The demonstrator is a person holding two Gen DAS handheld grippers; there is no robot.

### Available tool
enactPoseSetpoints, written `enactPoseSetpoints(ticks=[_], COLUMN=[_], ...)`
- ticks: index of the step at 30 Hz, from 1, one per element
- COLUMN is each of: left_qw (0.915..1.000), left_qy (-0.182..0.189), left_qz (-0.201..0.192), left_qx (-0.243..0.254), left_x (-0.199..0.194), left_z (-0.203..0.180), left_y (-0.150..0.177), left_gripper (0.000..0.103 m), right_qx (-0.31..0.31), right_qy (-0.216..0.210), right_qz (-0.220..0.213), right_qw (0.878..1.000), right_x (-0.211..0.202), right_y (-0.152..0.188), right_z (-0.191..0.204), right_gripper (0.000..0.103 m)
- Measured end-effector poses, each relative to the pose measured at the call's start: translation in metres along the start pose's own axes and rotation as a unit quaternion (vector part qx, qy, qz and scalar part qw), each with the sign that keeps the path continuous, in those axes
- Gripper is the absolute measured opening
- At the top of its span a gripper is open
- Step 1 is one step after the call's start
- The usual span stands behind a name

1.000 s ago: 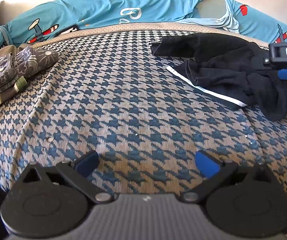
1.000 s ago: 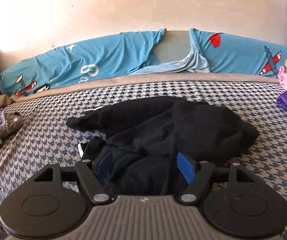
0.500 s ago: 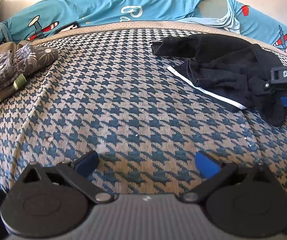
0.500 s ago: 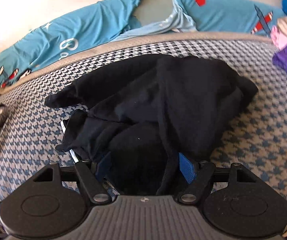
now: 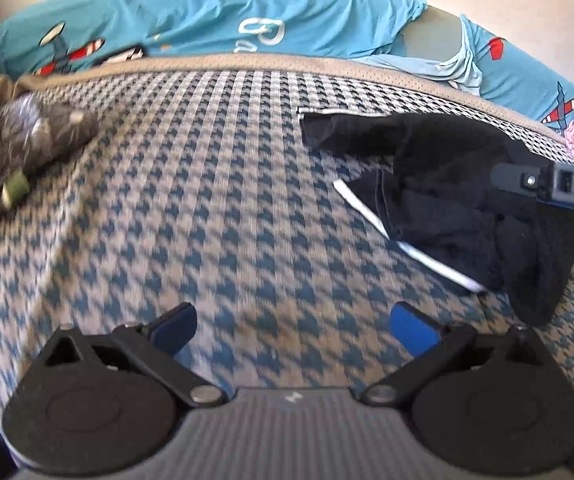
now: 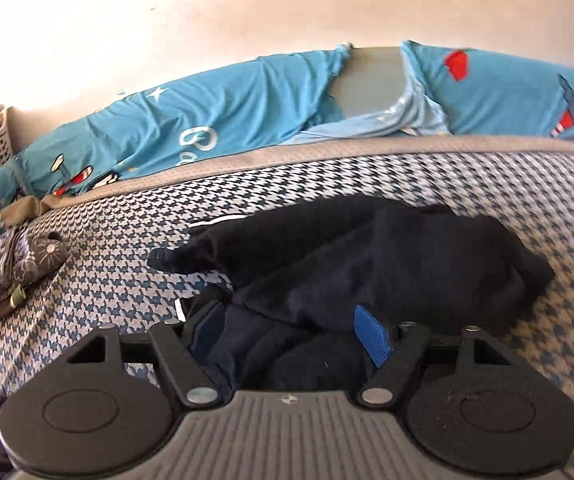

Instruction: Fold clothes

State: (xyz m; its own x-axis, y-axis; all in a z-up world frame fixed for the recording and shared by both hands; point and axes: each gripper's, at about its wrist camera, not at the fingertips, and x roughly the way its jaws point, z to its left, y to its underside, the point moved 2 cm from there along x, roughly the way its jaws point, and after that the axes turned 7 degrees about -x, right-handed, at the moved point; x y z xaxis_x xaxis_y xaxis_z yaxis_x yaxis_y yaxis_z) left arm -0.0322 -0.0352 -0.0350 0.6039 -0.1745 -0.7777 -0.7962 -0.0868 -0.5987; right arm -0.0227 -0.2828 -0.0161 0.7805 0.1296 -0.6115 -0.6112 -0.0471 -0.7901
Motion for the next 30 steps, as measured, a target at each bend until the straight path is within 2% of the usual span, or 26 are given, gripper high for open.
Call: enactPoseSetpoints(ticks=[5,10,16,22,25,28,30], left_qw=[0.9999,0.9999,0.9996,0.9975,0.9959,0.9966,0.9977], left_qy=[0.004,-0.009,-0.014,-0.013,-0.002,0.002,0.000], left_qz=[0.008,0.007,0.022,0.052,0.063,0.061,0.055], left_qx=[-0.005,0.006,0.005,-0.047,-0.065,-0.055,-0.039], left_x=[0.011,0.026,0.050,0.073,0.077,0.078,0.078], left_z=[0.005,0.010,0.014,0.028,0.030,0.023,0.016], left_y=[-0.029,-0.061,-0.090,-0.103,-0.101,-0.100,-0.099], left_gripper=[0.103,0.103,0.103,0.103,0.103,0.103,0.103], right_qx=[-0.072,-0.156,-0.192,-0.276,-0.317,-0.350,-0.352], right_qy=[-0.021,-0.009,0.002,0.015,0.028,0.055,0.063], right_qz=[-0.004,-0.020,-0.029,-0.023,-0.018,-0.016,-0.013], right_qw=[0.997,0.987,0.981,0.961,0.948,0.935,0.934], right_x=[0.017,0.037,0.064,0.088,0.101,0.112,0.118], right_y=[-0.007,-0.016,-0.033,-0.032,-0.026,-0.019,-0.018], right_z=[0.021,0.044,0.051,0.064,0.071,0.076,0.077], right_gripper=[0.071,0.071,0.072,0.083,0.084,0.083,0.078])
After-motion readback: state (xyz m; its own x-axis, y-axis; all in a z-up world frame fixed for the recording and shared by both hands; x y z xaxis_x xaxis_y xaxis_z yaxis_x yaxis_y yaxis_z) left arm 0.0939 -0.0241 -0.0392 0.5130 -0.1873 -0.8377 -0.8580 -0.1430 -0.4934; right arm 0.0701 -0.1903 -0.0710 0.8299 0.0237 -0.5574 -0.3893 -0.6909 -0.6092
